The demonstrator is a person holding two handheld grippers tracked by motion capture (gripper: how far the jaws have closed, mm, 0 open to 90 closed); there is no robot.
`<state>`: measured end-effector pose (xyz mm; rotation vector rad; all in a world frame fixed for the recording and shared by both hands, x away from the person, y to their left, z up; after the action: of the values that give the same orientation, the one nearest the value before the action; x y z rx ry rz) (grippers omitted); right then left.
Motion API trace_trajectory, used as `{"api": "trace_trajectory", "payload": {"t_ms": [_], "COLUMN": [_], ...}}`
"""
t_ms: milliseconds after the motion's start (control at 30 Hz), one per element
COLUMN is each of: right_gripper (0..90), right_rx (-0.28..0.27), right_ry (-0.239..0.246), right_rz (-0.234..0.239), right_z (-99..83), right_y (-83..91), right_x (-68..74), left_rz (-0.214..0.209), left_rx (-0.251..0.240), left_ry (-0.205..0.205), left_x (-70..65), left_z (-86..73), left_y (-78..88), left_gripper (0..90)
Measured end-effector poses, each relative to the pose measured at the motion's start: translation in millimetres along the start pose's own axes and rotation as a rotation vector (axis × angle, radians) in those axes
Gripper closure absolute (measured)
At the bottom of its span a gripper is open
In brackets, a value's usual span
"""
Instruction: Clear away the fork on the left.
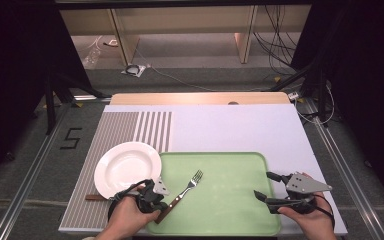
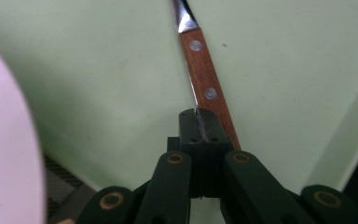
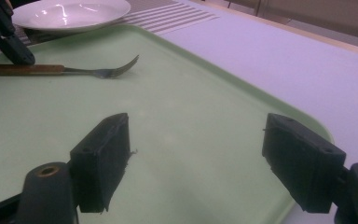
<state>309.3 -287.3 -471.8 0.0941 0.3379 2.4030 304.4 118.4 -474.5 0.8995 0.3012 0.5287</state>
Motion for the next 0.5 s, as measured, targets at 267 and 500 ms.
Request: {"api": "trace_trajectory", "payload": {"t_ms": [267, 500], "right_gripper": [24.3, 24.3], "right_rx": [0.006, 0.002], "right_ry": [0.002, 0.0], "right_rz": [-0.003, 0.001], "right_z": [0.1, -0.4], "right_y": [0.4, -0.7], "right_x": [0.0, -0.5], "left_rz": [-0.061, -0.034], "left_rx": [0.0, -0.071], "left_ry": [-0.017, -0.031], "left_x": [-13.4, -1.3], "left_z": [-0.1, 20.0], "left_y": [-0.3, 4.3], "left_gripper": [89.8, 89.8]}}
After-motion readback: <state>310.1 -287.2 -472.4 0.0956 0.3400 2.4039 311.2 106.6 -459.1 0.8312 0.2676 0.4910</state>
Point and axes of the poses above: each handheld gripper's, and its own axes: y roughly backward along the jaws, z roughly out of its top, x roughly to its left, the point moved 1 cm from there along -y, roughly forward along the jaws, and after that the axes turned 10 degrees about -x, right-handed, at the moved point
